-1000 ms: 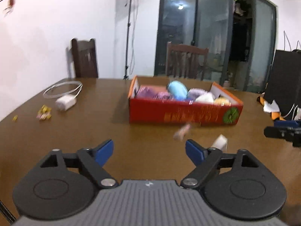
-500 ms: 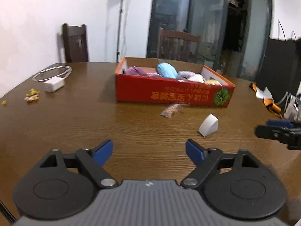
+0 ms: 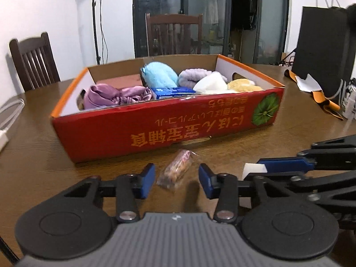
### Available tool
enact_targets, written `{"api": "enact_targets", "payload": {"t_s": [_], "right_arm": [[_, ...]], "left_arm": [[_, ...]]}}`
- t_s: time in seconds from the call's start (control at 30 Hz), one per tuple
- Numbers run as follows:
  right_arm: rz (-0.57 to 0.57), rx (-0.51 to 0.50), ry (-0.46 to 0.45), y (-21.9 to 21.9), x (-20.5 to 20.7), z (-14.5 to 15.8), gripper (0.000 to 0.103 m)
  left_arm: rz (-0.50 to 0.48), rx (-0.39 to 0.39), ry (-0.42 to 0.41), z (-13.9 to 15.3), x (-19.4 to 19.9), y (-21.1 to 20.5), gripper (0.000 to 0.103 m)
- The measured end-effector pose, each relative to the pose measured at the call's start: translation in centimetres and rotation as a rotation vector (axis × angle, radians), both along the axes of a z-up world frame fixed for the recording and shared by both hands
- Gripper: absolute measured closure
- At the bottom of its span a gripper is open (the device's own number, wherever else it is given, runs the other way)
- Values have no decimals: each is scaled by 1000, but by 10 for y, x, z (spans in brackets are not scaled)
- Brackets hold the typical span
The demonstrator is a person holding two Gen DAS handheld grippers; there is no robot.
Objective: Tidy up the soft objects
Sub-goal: 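Close the right gripper on the white foam triangle while the left gripper approaches the snack packet, then close the left gripper on the snack packet while the right gripper holds the triangle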
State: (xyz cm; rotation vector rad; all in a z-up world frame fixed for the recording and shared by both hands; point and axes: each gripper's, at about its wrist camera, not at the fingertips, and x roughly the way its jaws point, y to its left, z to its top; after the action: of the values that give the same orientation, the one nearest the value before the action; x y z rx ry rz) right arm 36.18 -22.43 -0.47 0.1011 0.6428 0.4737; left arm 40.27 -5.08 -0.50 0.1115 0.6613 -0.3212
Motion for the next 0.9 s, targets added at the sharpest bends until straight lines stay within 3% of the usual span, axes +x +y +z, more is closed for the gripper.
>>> {"api": "enact_targets", "payload": {"t_s": [0.13,0.27,0.57,0.77,0.9], "right_arm": [[-16,85,28,-15,9,-5,82],[-25,107,31,-16,10,-8,82],[-16,88,22,-12,10,-13,82],[-30,141,43,-18,12,-15,82],[-45,187,57,-20,15,-19,83]], "left_arm": [[11,-30,-10,-7,4,2,81],[30,-100,11,-7,8,11,82],[37,-106,12,-6,8,12,82],[31,-108,13,-6,7,13,82],[26,-187,35,-7,10,22,83]]}}
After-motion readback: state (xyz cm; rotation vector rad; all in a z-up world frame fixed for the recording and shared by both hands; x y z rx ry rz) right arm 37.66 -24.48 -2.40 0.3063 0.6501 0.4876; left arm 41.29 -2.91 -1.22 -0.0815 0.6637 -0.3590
